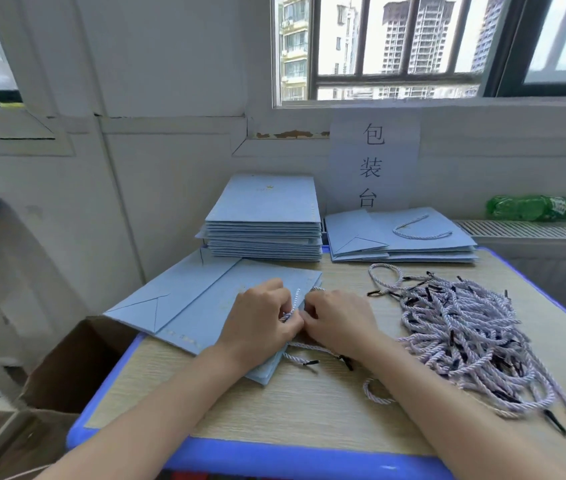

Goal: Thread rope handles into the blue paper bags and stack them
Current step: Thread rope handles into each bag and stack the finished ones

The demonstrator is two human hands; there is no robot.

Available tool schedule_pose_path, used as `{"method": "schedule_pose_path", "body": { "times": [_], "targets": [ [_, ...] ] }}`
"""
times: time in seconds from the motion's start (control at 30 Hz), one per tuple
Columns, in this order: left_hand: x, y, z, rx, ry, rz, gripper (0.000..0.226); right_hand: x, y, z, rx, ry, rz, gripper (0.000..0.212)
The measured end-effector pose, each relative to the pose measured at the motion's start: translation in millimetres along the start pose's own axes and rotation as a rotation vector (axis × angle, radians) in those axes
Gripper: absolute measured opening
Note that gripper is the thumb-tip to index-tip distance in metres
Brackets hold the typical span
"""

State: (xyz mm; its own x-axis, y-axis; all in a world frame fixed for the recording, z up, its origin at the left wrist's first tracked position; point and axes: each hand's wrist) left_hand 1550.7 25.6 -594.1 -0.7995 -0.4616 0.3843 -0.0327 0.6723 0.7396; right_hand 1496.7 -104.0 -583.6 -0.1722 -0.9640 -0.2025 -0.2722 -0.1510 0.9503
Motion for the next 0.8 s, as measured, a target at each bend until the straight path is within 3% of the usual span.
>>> {"method": "schedule_pose_path", "body": {
  "times": [0.1, 0.17, 0.27, 0.33, 0.5, 0.63, 0.8],
  "targets": [
    [13.4, 13.3, -6.7, 0.000, -0.045, -0.035, 0.023, -7.2, -1.3, 7.8, 0.027, -0.089, 0.057, 0.030],
    [24.7, 29.2, -18.4, 0.076, -0.030, 0.015, 0.021, -6.9, 8.8, 6.4, -0.015, -0.215, -0.077, 0.035],
    [43.7, 58.0, -37.6, 0.251, 0.040, 0.175, 0.032, -6.2, 45.5, -0.8, -0.119, -0.400, -0.911, 0.024],
    [57.1, 73.8, -52.2, 0.318, 0.106, 0.306, 0.035, -10.4, 76.8, -5.3, -0.112, -0.380, -1.236, 0.017],
    [65.4, 113.7, -90.6, 0.365, 0.298, 0.827, 0.025, -14.9, 145.5, -17.3, 0.052, -0.265, -1.254, 0.008],
    [23.3, 143.2, -98.2, 0.473, 0.374, 0.745, 0.024, 12.2, 175.5, -15.0, 0.119, -0.215, -1.283, 0.014],
    [-25.8, 147.4, -88.6, 0.416, 0.512, 0.588, 0.022, 30.8, 178.7, -16.1, 0.170, -0.276, -1.286, 0.020]
  ]
}}
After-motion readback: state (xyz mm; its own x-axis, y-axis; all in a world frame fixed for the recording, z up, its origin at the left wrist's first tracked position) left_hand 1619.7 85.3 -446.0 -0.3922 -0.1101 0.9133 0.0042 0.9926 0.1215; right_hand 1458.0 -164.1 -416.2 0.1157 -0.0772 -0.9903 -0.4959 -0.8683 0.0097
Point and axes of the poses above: each hand's wrist, its own z-axis away from the middle knuckle, its own y-axis out of the back of the hand, x = y × z, and after that the axes turned 1 degree about -y, right-handed
